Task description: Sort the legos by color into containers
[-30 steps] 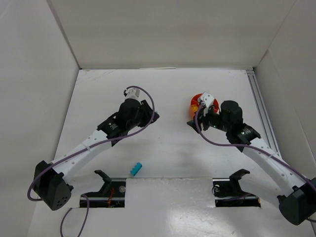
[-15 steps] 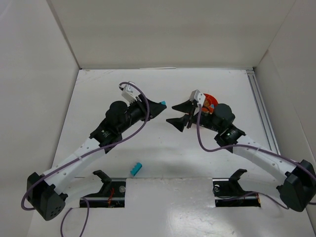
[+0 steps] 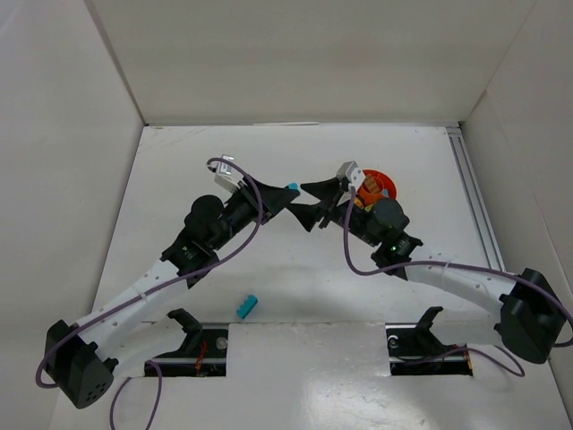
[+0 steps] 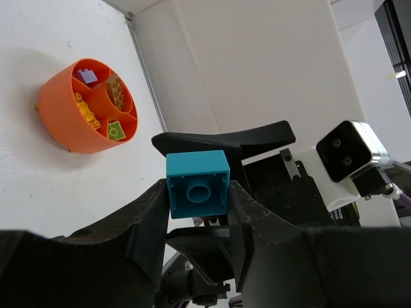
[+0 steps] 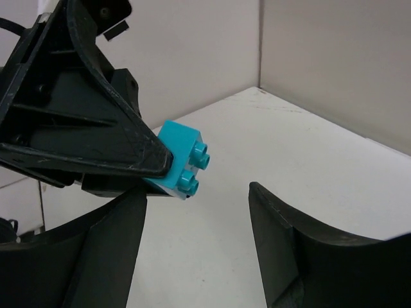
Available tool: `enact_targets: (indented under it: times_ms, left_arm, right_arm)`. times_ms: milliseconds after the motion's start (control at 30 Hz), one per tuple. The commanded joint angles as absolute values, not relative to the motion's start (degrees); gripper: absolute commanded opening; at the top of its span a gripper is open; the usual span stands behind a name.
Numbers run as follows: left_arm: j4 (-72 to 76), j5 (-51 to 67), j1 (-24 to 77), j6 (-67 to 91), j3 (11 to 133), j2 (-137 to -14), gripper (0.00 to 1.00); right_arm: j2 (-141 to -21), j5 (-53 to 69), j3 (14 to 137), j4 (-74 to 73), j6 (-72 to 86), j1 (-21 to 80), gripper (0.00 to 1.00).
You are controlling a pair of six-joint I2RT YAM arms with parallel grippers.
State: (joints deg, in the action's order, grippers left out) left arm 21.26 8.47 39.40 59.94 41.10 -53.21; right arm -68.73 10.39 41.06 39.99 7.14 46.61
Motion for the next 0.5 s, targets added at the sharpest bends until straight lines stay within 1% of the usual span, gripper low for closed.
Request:
enact_targets:
  times_ms: [0,167,367,467]
  left_arm:
    - [26.2,8.0,39.6,61.8,40.6,-51.4,0.15]
    - [26.2,8.0,39.6,62.3,40.0,-51.4,0.15]
    - [25.0,6.1,39.6,62.3,40.0,-50.9,0.15]
    - [24.2,4.7,39.6,62.3,40.0,-50.3,0.15]
  right_arm:
    - [-70.2,-0.4,43.0,47.3,8.7,48.3,0.69]
    - [-73.7,-1.4,43.5,52.7,9.8,48.9,0.68]
    - [-74.9,2.2,45.5,53.3,9.8,48.9,0.68]
    - [-73.3,3.5,46.1,51.9,8.8,48.9,0.68]
